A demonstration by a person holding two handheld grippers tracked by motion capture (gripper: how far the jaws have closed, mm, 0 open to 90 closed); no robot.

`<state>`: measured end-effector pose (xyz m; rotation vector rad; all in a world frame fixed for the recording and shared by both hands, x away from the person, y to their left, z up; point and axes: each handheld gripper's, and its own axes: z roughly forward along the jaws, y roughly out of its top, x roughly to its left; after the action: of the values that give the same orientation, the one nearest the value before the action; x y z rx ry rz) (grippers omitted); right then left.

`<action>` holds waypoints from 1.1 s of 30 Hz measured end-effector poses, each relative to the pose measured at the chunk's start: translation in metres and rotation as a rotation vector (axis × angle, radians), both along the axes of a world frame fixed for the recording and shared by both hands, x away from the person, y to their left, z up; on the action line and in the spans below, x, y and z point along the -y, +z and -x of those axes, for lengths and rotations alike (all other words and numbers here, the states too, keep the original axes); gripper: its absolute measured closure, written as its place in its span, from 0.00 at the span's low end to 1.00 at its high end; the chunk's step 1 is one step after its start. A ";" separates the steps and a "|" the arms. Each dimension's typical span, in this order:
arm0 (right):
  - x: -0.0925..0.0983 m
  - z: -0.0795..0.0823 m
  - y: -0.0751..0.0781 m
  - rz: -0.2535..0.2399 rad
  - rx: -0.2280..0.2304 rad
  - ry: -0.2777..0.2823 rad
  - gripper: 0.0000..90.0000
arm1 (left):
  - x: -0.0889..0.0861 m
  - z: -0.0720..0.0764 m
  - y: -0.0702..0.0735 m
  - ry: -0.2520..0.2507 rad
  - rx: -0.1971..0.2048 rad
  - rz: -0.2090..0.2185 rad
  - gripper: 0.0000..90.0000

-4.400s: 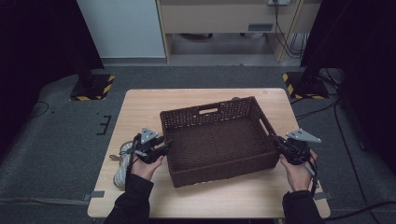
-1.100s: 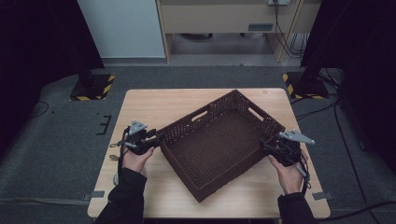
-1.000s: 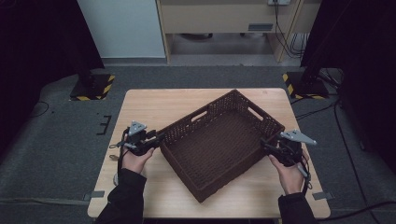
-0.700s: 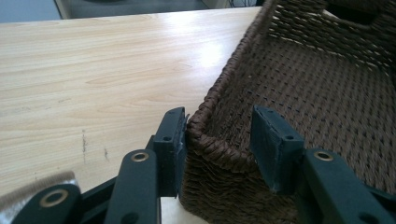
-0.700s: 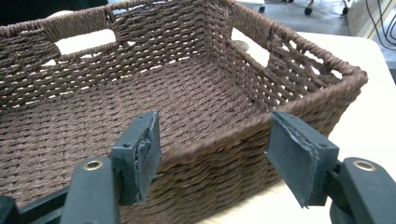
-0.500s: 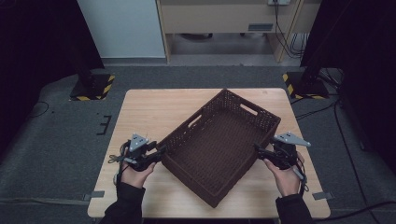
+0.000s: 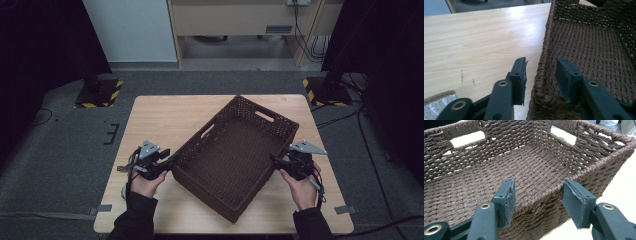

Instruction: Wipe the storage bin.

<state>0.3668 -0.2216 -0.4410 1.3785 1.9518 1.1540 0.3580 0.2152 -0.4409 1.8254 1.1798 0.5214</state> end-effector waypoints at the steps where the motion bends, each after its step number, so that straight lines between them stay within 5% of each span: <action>1: 0.000 -0.001 0.000 -0.005 0.000 -0.002 0.51 | 0.000 0.000 -0.002 -0.006 -0.002 -0.002 0.68; 15: -0.003 -0.024 -0.001 0.039 0.022 -0.031 0.58 | 0.013 0.009 -0.008 -0.058 -0.033 -0.017 0.88; 24: -0.005 -0.006 0.004 0.010 0.031 0.007 0.52 | 0.021 0.030 -0.008 -0.057 -0.034 -0.023 0.86; 27: -0.011 -0.003 -0.001 0.041 0.006 0.035 0.54 | 0.024 0.035 -0.007 -0.073 -0.023 -0.035 0.83; 33: -0.013 -0.007 -0.002 0.060 0.009 0.027 0.60 | 0.019 0.028 0.004 -0.086 0.019 0.017 0.70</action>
<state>0.3733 -0.2085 -0.4432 1.3180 1.9873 1.1034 0.3301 0.1965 -0.4368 1.8435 1.0850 0.4777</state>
